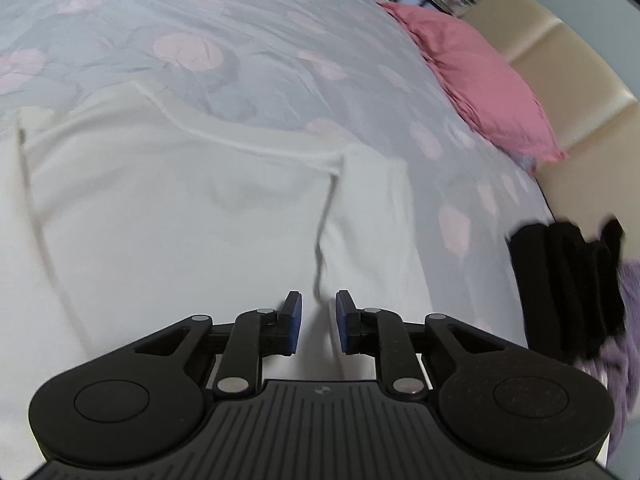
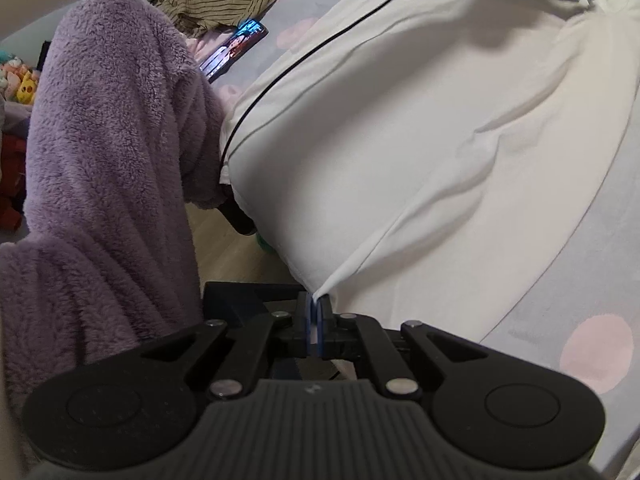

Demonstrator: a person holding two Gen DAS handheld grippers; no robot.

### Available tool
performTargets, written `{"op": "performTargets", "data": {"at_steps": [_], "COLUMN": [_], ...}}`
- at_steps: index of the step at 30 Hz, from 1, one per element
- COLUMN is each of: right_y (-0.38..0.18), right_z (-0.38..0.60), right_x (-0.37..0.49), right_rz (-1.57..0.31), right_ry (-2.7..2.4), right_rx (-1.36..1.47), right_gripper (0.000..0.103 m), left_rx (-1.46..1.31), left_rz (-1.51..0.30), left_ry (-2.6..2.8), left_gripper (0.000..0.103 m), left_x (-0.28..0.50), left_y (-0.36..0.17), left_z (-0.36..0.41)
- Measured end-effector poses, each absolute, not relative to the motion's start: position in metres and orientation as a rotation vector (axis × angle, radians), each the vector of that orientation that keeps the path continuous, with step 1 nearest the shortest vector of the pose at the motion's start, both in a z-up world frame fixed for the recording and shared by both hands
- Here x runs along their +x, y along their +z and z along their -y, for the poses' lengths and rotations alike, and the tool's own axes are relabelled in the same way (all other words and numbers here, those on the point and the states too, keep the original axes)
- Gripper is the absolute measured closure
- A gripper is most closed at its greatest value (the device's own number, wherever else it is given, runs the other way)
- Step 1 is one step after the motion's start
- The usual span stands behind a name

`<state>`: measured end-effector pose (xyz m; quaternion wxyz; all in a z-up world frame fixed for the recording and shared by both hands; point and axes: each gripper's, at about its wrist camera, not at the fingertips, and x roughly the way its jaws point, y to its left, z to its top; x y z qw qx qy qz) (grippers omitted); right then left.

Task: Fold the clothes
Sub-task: 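Fold the shirt side over with the right gripper while the left gripper pinches the shirt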

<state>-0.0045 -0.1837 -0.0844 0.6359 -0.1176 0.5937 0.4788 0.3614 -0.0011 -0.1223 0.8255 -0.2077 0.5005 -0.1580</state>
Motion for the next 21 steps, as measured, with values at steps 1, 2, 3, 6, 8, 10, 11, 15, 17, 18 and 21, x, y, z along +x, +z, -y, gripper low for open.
{"op": "performTargets", "data": {"at_steps": [1, 2, 3, 6, 8, 10, 11, 15, 17, 18, 21], "right_y": [-0.084, -0.085, -0.085, -0.084, -0.082, -0.078, -0.076, -0.07, -0.074, -0.078, -0.093], "right_z": [0.181, 0.177, 0.173, 0.164, 0.163, 0.164, 0.166, 0.183, 0.195, 0.202, 0.227], "right_x": [-0.006, -0.008, -0.01, -0.017, -0.019, -0.021, -0.021, -0.016, -0.011, -0.008, 0.0], "right_rz": [-1.352, -1.349, -1.345, -1.337, -1.324, -1.309, -1.301, -1.278, -1.288, -1.3, -1.354], "right_ry": [1.097, 1.104, 1.11, 1.132, 1.135, 1.136, 1.134, 1.084, 1.016, 0.976, 0.854], "right_rx": [-0.279, -0.295, -0.311, -0.352, -0.357, -0.354, -0.346, -0.284, -0.257, -0.248, -0.195], "right_gripper": [0.099, 0.099, 0.099, 0.094, 0.09, 0.082, 0.078, 0.071, 0.071, 0.071, 0.071], "left_rx": [-0.428, -0.414, -0.399, -0.37, -0.367, -0.345, -0.33, -0.273, -0.26, -0.259, -0.244], "left_rz": [-1.071, -1.08, -1.089, -1.108, -1.113, -1.116, -1.117, -1.149, -1.151, -1.157, -1.177], "left_ry": [-0.35, -0.363, -0.375, -0.413, -0.44, -0.466, -0.476, -0.525, -0.547, -0.563, -0.606], "left_gripper": [0.087, 0.087, 0.084, 0.079, 0.076, 0.073, 0.072, 0.067, 0.067, 0.066, 0.063], "left_x": [0.351, 0.339, 0.326, 0.286, 0.259, 0.229, 0.214, 0.155, 0.125, 0.112, 0.07], "left_y": [-0.119, -0.115, -0.112, -0.102, -0.094, -0.088, -0.085, -0.079, -0.077, -0.076, -0.08], "left_z": [-0.002, -0.003, -0.005, -0.013, -0.017, -0.019, -0.019, -0.01, -0.005, -0.001, 0.008]}}
